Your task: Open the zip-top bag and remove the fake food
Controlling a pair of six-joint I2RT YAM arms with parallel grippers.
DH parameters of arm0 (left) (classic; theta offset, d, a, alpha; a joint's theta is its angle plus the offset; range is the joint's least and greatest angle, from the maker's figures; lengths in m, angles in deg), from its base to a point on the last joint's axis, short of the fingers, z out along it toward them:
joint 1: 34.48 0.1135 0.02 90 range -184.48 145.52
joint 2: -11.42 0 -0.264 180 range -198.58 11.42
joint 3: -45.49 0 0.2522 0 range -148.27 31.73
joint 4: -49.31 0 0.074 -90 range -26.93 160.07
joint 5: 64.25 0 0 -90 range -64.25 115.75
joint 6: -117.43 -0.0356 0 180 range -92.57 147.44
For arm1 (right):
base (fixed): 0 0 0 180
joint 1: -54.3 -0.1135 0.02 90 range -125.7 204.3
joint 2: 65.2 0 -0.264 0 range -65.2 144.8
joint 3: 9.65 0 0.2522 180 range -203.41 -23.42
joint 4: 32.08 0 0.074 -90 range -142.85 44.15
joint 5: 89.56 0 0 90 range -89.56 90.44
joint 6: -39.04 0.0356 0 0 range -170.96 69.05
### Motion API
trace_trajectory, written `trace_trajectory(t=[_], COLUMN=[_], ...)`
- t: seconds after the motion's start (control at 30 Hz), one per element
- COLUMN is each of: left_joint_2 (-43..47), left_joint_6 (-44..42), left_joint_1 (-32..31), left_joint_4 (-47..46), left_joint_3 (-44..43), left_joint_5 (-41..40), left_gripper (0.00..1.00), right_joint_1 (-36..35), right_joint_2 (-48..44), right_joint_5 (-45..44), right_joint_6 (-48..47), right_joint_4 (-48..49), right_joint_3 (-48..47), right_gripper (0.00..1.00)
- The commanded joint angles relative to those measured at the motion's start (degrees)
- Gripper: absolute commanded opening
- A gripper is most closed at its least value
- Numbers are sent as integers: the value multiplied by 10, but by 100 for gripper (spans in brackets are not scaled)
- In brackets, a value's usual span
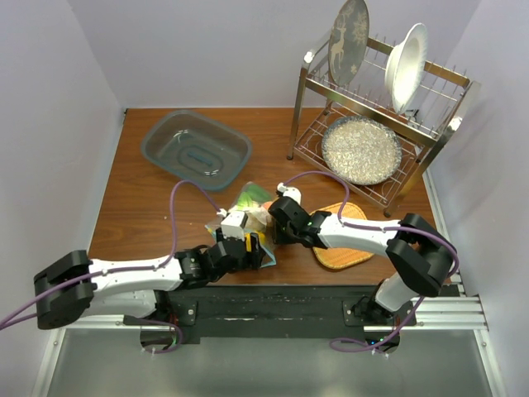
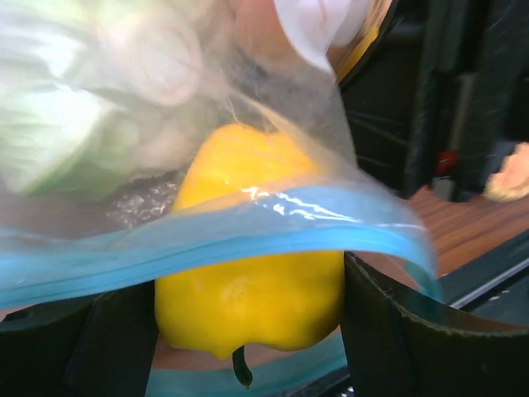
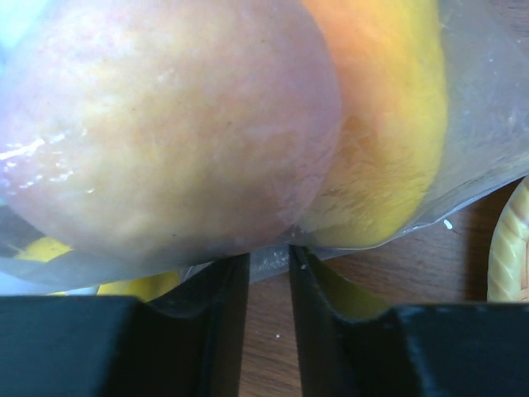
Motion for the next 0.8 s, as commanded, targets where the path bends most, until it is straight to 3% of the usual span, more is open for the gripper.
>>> trace_trajectory(t=[0.0, 0.43, 0.63, 0.77], left_joint_2=[58, 164, 213, 237], left_joint_6=[29, 80, 48, 9], left_joint_1=[-2, -2, -2, -2], left_joint_4=[45, 249, 323, 300], left_joint_3=[-28, -78, -117, -139], left_joint_5=[-29, 37, 134, 237], left_gripper=[31, 24, 25, 24], right_joint_1=[7, 15, 15, 15], right_joint_2=[0, -15, -32, -52], right_joint_5=[-25, -34, -27, -26], right_joint_6=[-6, -6, -7, -9], right_joint_4=[3, 12, 14, 10], right_joint_3=[-14, -6, -3, -2], right_gripper=[24, 21, 21, 23])
